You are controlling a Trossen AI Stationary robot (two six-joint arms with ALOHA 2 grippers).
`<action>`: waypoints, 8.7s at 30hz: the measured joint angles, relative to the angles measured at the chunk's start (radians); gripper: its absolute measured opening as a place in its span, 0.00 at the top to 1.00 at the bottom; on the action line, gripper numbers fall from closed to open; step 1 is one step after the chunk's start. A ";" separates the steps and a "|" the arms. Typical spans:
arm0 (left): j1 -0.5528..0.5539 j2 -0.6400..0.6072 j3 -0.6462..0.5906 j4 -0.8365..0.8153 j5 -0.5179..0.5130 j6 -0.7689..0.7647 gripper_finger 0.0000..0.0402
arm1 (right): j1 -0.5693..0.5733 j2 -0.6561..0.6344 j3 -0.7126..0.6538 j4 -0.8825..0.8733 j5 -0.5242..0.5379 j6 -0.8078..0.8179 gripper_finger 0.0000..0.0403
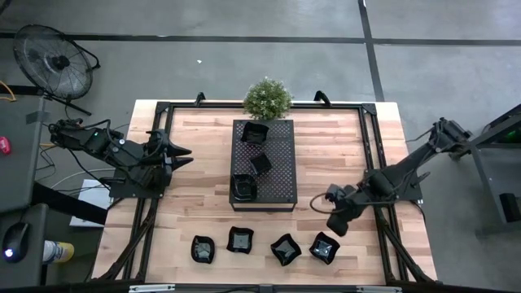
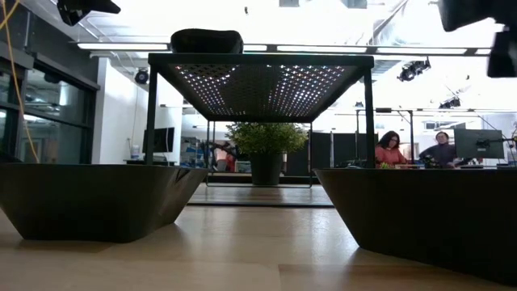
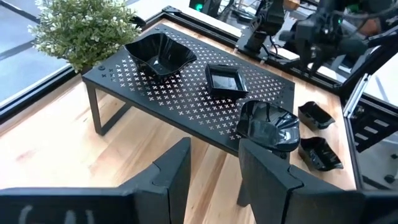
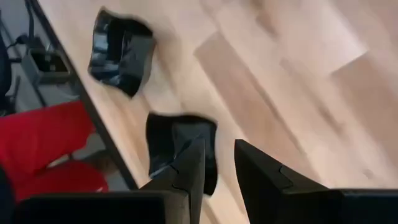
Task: Pick & Place Mini shaped plates
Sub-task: Stack the distorted square plate on top of the distorted square plates on the shelf
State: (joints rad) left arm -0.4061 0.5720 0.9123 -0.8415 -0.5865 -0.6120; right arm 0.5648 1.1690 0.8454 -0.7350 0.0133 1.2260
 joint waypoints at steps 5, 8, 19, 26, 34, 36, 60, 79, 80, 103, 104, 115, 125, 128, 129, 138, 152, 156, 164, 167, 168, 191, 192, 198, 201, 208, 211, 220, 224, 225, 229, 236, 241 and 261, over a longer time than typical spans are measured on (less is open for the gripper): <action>0.000 0.000 0.000 0.001 0.000 -0.018 0.67 | 0.059 0.004 -0.045 0.105 -0.018 0.039 0.79; 0.000 0.000 0.000 0.001 0.000 -0.018 0.67 | 0.090 0.004 -0.059 0.173 -0.003 0.053 0.79; 0.000 0.000 0.000 -0.010 0.046 -0.021 0.67 | 0.178 0.134 -0.083 0.418 -0.096 0.092 0.79; 0.000 0.000 0.000 -0.031 0.079 -0.021 0.67 | 0.198 0.265 -0.056 0.430 -0.157 0.146 0.80; 0.000 0.000 0.000 -0.031 0.082 0.004 0.67 | 0.198 0.327 0.169 0.050 -0.136 0.065 0.80; 0.000 0.000 0.000 -0.031 0.082 0.008 0.67 | 0.202 0.352 0.228 -0.058 -0.074 0.030 0.80; 0.000 0.000 0.000 -0.057 0.121 0.084 0.67 | 0.227 0.507 0.270 -0.139 0.108 0.053 0.79; 0.000 0.000 0.000 -0.078 0.132 0.093 0.67 | 0.283 0.507 0.198 -0.088 0.127 0.159 0.79; 0.000 0.000 0.000 -0.078 0.132 0.093 0.67 | 0.283 0.507 0.198 -0.089 0.128 0.157 0.79; 0.000 0.000 0.000 -0.079 0.133 0.093 0.67 | 0.271 0.494 0.122 0.028 0.136 0.188 0.80; 0.000 0.000 0.000 -0.078 0.133 0.093 0.67 | 0.270 0.492 0.122 0.028 0.136 0.188 0.80; 0.000 0.000 0.000 -0.078 0.134 0.092 0.67 | 0.266 0.467 0.122 0.028 0.133 0.180 0.99; 0.000 0.000 0.000 -0.078 0.133 0.092 0.67 | 0.266 0.467 0.122 0.051 0.107 0.188 0.99; 0.000 0.000 0.000 -0.079 0.132 0.092 0.67 | 0.266 0.467 0.122 0.056 0.103 0.194 1.00; 0.000 0.000 0.000 -0.079 0.132 0.092 0.67 | 0.266 0.465 0.122 0.056 0.101 0.202 1.00; 0.000 0.000 0.000 -0.079 0.132 0.092 0.67 | 0.266 0.367 0.122 0.016 0.121 0.274 1.00; 0.000 0.000 0.000 -0.078 0.131 0.093 0.67 | 0.228 0.278 0.122 -0.095 0.128 0.321 1.00; 0.000 0.000 0.000 -0.078 0.131 0.093 0.67 | 0.214 0.275 0.122 -0.095 0.104 0.319 1.00; 0.000 0.000 0.000 -0.078 0.145 0.093 0.67 | 0.212 0.229 0.122 -0.107 0.126 0.346 1.00; 0.000 0.000 0.000 -0.078 0.147 0.094 0.67 | 0.212 0.198 0.122 -0.125 0.150 0.369 1.00; 0.000 0.000 0.000 -0.078 0.147 0.094 0.67 | 0.212 0.187 0.122 -0.130 0.158 0.375 1.00; 0.000 -0.001 0.000 -0.074 0.150 0.091 0.67 | 0.194 -0.047 0.122 -0.233 0.248 0.388 1.00; 0.000 0.000 0.000 -0.073 0.150 0.089 0.67 | 0.192 -0.059 0.122 -0.234 0.258 0.384 1.00; 0.000 0.000 0.000 -0.073 0.150 0.083 0.67 | 0.156 -0.128 0.123 -0.241 0.293 0.341 1.00; 0.000 0.000 0.000 -0.073 0.150 0.077 0.67 | 0.131 -0.159 0.125 -0.237 0.293 0.313 1.00; 0.000 0.000 0.000 -0.073 0.150 0.077 0.67 | 0.042 -0.178 0.254 -0.296 0.365 0.205 1.00; 0.000 -0.001 0.000 -0.072 0.149 0.077 0.67 | -0.025 -0.175 0.325 -0.310 0.409 0.170 1.00; 0.000 -0.001 0.000 -0.031 0.079 0.082 0.67 | -0.254 -0.145 0.421 -0.239 0.479 0.112 1.00; 0.000 -0.001 0.000 -0.022 0.046 0.084 0.67 | -0.341 -0.089 0.424 -0.114 0.479 0.072 1.00; 0.000 -0.001 0.000 -0.020 0.035 0.084 0.67 | -0.360 -0.073 0.424 -0.081 0.479 0.062 1.00; 0.000 -0.001 0.000 -0.018 0.011 0.084 0.67 | -0.433 0.003 0.424 0.081 0.479 0.020 1.00; 0.000 -0.001 0.000 -0.018 -0.008 0.084 0.67 | -0.531 0.142 0.424 0.350 0.476 -0.004 1.00; 0.000 -0.001 0.000 -0.009 -0.008 0.084 0.67 | -0.579 0.233 0.424 0.463 0.459 0.010 1.00; 0.000 0.000 0.000 0.030 -0.010 0.084 0.67 | -0.692 0.336 0.424 0.433 0.329 0.142 1.00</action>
State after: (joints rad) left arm -0.4061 0.5720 0.9123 -0.8112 -0.5964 -0.5284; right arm -0.1274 1.5047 1.2690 -0.3016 0.3423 1.3678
